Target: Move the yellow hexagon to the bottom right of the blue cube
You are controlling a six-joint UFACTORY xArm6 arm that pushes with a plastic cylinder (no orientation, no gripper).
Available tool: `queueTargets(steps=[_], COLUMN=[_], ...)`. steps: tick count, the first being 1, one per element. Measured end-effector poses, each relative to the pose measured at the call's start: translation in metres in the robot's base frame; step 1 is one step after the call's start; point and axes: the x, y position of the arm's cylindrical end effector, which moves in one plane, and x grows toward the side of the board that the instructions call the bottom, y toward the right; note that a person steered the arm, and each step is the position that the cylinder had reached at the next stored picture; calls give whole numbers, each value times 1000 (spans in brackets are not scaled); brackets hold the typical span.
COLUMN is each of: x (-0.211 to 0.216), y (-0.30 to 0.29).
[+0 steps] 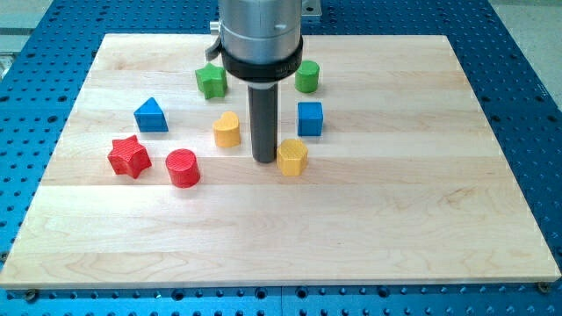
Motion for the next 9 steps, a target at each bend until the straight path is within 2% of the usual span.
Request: queueTargets(steps=[1, 3, 4, 5, 6, 8, 9], x=[-13, 15, 15, 49, 56, 36, 42], y=[7, 34, 11, 1, 4, 10, 36])
